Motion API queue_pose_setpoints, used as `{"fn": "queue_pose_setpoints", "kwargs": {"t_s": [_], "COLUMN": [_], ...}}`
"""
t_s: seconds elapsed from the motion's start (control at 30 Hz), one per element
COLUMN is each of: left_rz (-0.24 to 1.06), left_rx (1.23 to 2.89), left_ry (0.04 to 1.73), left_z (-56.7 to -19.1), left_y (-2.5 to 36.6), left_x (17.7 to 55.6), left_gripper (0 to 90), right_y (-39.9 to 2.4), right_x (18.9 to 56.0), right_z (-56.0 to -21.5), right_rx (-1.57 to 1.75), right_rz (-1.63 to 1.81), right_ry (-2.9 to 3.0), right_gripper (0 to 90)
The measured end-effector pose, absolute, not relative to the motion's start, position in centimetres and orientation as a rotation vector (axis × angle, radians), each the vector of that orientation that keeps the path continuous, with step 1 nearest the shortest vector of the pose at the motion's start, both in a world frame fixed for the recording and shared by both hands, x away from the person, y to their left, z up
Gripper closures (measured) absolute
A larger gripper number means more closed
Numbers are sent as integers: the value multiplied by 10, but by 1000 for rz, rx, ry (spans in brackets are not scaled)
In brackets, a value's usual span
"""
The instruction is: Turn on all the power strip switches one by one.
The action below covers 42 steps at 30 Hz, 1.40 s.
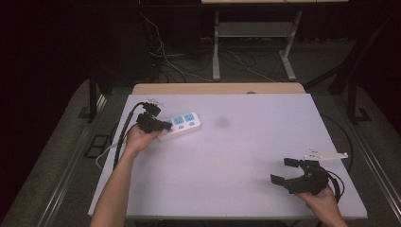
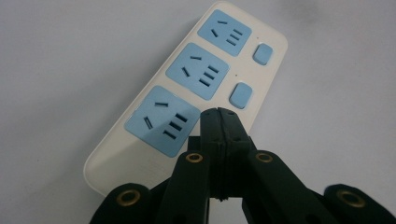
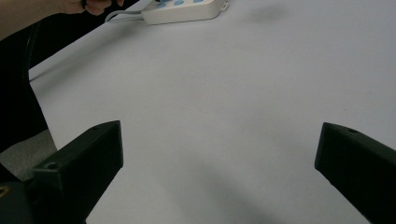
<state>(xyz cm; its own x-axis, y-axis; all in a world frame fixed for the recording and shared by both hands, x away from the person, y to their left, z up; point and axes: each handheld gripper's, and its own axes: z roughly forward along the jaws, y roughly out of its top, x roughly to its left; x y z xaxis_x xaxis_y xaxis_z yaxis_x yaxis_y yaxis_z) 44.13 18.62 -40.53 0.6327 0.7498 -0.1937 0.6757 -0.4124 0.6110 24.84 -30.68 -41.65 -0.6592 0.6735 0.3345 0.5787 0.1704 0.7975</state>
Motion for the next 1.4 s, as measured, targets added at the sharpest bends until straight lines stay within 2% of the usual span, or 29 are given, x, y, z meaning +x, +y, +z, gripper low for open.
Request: {"fn": "queue_pose_setpoints", "kwargs": {"t_s": [0.9,1.4], "left_rz": [144,86], "left_rx": [2198,2176], "left_ry": [1100,1116], "left_z": [-410,-414], "left_y": [185,190], "left_x": [441,444], "left_gripper": [899,900], "right_y": [-313,-320], "right_x": [248,250], "right_z": [-415,-414], "right_rx": [1276,1309], "right_rz": [1553,1642], "right_ry": [2280,2240], "right_gripper": [9,9]}}
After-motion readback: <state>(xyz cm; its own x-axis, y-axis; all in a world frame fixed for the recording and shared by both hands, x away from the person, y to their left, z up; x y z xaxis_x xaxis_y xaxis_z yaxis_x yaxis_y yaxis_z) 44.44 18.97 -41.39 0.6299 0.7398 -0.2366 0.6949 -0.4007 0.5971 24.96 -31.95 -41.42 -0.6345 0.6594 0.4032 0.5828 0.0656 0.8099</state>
